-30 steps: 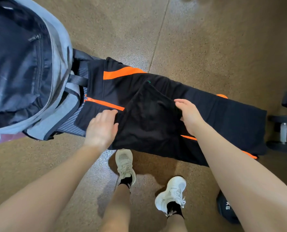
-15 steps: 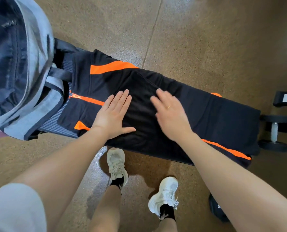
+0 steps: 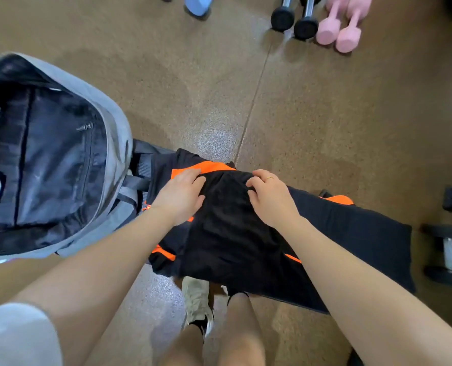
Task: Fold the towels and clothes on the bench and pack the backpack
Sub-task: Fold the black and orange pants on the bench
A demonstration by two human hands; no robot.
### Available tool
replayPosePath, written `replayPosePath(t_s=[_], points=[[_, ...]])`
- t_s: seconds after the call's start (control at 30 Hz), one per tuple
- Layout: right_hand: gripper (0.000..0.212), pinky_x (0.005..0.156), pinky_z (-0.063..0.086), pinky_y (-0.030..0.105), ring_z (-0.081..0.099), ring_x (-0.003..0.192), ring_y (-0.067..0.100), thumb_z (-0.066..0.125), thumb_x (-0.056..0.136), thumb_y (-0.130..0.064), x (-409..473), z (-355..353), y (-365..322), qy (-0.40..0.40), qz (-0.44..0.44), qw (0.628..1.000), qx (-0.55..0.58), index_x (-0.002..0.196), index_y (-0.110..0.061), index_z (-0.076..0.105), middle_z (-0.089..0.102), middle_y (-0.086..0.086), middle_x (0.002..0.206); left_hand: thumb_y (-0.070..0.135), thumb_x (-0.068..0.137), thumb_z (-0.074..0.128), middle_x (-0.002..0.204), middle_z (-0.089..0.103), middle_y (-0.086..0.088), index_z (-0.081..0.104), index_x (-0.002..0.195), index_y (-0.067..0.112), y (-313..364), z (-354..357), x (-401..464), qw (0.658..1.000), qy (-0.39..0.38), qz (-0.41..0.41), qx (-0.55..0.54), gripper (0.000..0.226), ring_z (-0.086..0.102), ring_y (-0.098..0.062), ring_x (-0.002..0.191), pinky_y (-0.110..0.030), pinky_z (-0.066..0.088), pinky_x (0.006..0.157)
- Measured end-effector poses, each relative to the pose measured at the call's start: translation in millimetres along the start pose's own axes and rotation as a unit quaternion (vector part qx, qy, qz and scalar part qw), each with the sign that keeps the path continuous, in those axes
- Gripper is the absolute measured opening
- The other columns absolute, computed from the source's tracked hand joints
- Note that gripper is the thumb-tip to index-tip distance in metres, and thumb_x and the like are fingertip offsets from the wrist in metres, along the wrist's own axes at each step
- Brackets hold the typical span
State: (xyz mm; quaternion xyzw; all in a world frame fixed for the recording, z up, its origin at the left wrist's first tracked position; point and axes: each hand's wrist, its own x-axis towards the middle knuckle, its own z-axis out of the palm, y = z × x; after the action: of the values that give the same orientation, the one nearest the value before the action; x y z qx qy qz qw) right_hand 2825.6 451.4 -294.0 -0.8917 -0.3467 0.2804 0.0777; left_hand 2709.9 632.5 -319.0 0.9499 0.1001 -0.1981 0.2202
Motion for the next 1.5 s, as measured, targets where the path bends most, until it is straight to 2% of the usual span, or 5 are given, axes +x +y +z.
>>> replayPosePath(t_s=[0.27, 0.73, 1.13, 1.33, 1.5], points=[[0.024, 0.087, 0.038, 0.037, 0.048, 0.112, 0.034, 0.045, 0.091, -0.008, 99.5, 3.5, 15.1, -0.053, -0.03, 0.998, 0.006, 0.109, -0.007, 0.061, 0.053, 0.01, 0.125, 0.018, 0.09, 0.053, 0.129, 0.05, -0.017, 0.054, 0.121, 0.0, -28.2, -17.5, 80.0, 0.997, 0.022, -0.067, -0.033, 0.036, 0.045, -0.035, 0.12, -0.043, 0.039, 0.1], [0.024, 0.093, 0.043, 0.043, 0.051, 0.109, 0.033, 0.045, 0.09, -0.008, 181.3, 57.3, 49.5, -0.165, 0.009, 0.983, 0.085, 0.107, -0.008, 0.062, 0.057, 0.013, 0.114, 0.044, 0.079, 0.066, 0.124, 0.058, -0.01, 0.058, 0.119, 0.006, -65.7, 24.5, 187.5, 0.866, -0.403, -0.297, 0.004, 0.056, 0.055, -0.033, 0.114, -0.039, 0.045, 0.095], [0.044, 0.111, 0.027, 0.034, 0.048, 0.125, 0.023, 0.05, 0.072, -0.008, 203.6, 1.4, 13.0, -0.167, -0.187, 0.919, 0.304, 0.115, -0.008, 0.064, 0.059, 0.009, 0.126, 0.024, 0.079, 0.06, 0.076, 0.062, 0.002, 0.065, 0.082, 0.006, -35.2, -29.0, 131.4, 0.952, 0.123, -0.05, -0.277, 0.019, 0.049, -0.001, 0.071, -0.013, 0.037, 0.068], [0.035, 0.113, 0.019, 0.041, 0.04, 0.131, 0.021, 0.06, 0.076, -0.042, 197.3, -32.4, 34.0, -0.222, -0.258, 0.938, -0.062, 0.103, -0.02, 0.066, 0.063, -0.007, 0.12, 0.034, 0.085, 0.047, 0.078, 0.064, -0.001, 0.049, 0.089, 0.027, -21.1, -35.1, 106.5, 0.97, 0.135, 0.023, -0.202, 0.008, 0.061, -0.023, 0.074, -0.034, 0.049, 0.062], [0.031, 0.11, 0.019, 0.05, 0.052, 0.122, 0.033, 0.083, 0.054, -0.041, 147.5, -69.0, 62.0, -0.086, -0.312, 0.905, -0.277, 0.073, -0.018, 0.074, 0.067, 0.006, 0.113, 0.031, 0.084, 0.044, 0.07, 0.064, 0.002, 0.056, 0.081, 0.022, -13.8, -45.5, 82.0, 0.983, 0.129, 0.074, -0.105, 0.016, 0.059, -0.025, 0.065, -0.034, 0.051, 0.057]])
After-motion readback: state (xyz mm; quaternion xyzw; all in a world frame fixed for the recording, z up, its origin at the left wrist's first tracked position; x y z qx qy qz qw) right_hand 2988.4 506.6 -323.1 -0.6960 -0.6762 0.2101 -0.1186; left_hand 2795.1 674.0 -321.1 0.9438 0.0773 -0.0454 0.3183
